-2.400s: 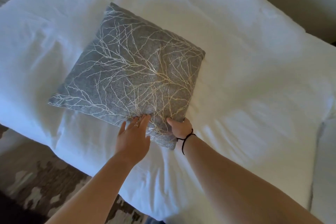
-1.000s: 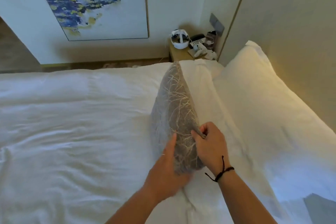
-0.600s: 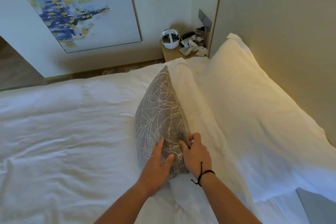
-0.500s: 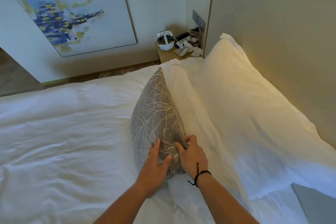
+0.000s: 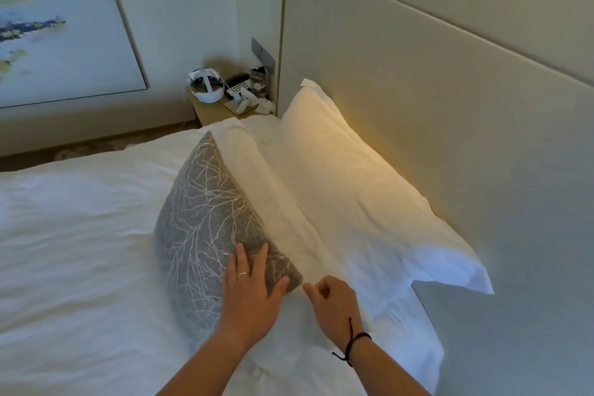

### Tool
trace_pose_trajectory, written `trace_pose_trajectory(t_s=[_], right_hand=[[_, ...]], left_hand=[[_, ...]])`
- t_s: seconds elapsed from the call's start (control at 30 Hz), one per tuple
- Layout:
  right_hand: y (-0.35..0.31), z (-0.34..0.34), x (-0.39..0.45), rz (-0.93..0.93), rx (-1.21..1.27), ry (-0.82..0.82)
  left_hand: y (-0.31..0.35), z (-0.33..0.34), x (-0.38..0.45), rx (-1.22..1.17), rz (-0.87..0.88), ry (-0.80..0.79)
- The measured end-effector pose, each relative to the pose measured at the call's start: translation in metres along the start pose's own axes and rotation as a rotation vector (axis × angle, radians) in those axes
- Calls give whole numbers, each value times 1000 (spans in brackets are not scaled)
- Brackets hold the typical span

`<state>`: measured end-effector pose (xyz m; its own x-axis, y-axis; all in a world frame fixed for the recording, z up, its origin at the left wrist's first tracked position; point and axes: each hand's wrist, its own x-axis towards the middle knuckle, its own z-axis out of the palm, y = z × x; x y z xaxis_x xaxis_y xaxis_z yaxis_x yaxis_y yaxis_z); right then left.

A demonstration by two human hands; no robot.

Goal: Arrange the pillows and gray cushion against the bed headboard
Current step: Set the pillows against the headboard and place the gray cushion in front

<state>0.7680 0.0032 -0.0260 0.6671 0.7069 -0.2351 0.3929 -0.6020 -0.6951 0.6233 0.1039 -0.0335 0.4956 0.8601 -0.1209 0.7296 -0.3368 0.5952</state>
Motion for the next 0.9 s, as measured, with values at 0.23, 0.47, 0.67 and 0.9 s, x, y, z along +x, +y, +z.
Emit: trace_pose_trajectory(t_s=[0.23,0.47,0.67,0.9], right_hand=[[17,-62,-8,30,-94,5],[34,-98,12,30,-53,54],[54,-153,88,-53,-115,171],[62,-195,224,-112,-156,82]], left_hand=[[36,4,12,93,186,30],[58,17,27,286,181,-37],[89,37,67,243,134,-90],[156,55,146,137,161,-153]])
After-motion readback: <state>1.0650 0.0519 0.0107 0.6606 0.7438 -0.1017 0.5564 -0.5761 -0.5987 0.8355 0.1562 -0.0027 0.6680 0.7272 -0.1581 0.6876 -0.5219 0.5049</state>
